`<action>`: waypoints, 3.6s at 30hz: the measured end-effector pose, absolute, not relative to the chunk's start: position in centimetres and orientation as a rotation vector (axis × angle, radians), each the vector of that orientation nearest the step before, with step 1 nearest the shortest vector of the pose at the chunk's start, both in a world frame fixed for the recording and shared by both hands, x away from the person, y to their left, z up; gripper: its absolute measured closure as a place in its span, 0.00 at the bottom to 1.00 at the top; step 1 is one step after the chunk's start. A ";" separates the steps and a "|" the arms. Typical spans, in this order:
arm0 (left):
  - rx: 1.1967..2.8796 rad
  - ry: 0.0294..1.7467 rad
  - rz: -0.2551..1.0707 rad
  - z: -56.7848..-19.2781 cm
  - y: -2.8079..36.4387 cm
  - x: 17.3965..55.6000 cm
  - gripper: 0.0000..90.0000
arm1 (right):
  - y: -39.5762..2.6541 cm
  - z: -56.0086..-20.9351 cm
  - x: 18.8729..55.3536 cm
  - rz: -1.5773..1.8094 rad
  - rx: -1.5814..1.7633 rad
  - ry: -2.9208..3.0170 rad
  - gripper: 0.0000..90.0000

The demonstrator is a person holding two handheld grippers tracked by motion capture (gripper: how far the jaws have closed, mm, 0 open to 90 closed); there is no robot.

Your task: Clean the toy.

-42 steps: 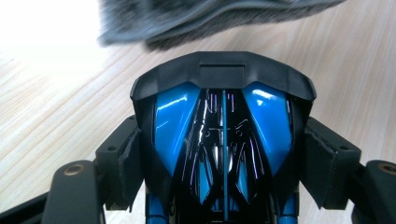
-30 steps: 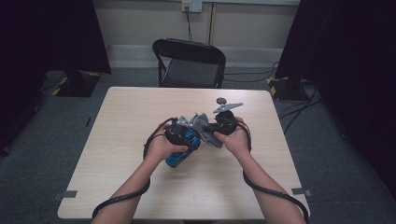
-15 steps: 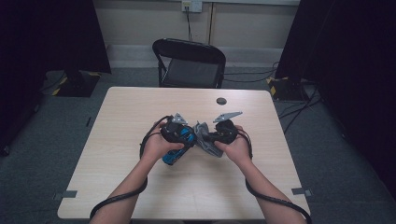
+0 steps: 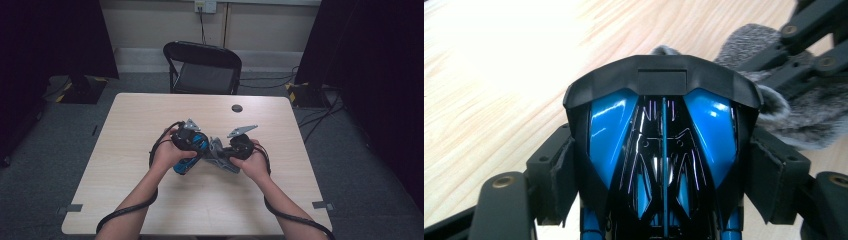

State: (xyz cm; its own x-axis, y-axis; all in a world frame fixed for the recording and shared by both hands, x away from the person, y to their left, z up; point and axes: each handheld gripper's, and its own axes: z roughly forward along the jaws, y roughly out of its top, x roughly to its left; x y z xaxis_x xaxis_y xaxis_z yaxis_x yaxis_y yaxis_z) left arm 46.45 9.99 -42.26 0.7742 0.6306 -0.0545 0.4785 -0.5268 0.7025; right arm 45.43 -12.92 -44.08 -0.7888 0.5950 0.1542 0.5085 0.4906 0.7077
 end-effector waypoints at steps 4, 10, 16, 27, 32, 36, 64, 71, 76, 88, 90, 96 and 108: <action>2.215 0.841 0.280 -42.2 10.6 46.7 0.28 | -13.9 -43.9 45.4 1.175 0.983 2.601 0.93; 2.212 0.825 0.278 -41.6 10.7 46.4 0.28 | -15.7 -43.6 46.0 1.157 1.054 2.546 0.93; 2.207 0.787 0.264 -41.1 9.5 46.1 0.28 | -16.5 -42.5 47.0 1.211 1.118 2.482 0.93; 2.205 0.784 0.254 -41.5 8.5 46.4 0.28 | -13.4 -41.8 46.9 1.220 1.036 2.531 0.93; 2.207 0.787 0.255 -41.3 8.5 46.5 0.28 | -12.4 -42.7 46.6 1.216 1.018 2.563 0.93; 2.208 0.795 0.257 -41.2 8.7 46.7 0.28 | -11.4 -43.2 46.1 1.213 0.992 2.591 0.93; 2.222 0.829 0.235 -42.4 8.9 46.8 0.28 | -11.0 -46.4 45.5 1.125 0.965 2.619 0.85; 2.229 0.829 0.238 -42.5 8.9 46.7 0.28 | -12.6 -46.3 45.3 1.140 0.935 2.587 0.61; 2.230 0.837 0.240 -42.5 9.2 46.7 0.28 | -14.3 -46.1 45.0 1.122 0.926 2.589 0.54; 2.240 0.835 0.242 -42.6 9.4 46.6 0.28 | -14.3 -48.5 44.5 0.987 0.848 2.650 0.53; 2.232 0.835 0.243 -42.5 9.3 46.6 0.28 | -14.3 -48.5 44.5 0.975 0.859 2.654 0.67; 2.226 0.828 0.245 -42.2 9.3 46.4 0.28 | -14.3 -48.1 44.8 0.957 0.960 2.645 0.90; 2.230 0.816 0.251 -41.8 9.7 45.8 0.28 | -16.2 -43.0 47.1 1.103 1.147 2.486 0.92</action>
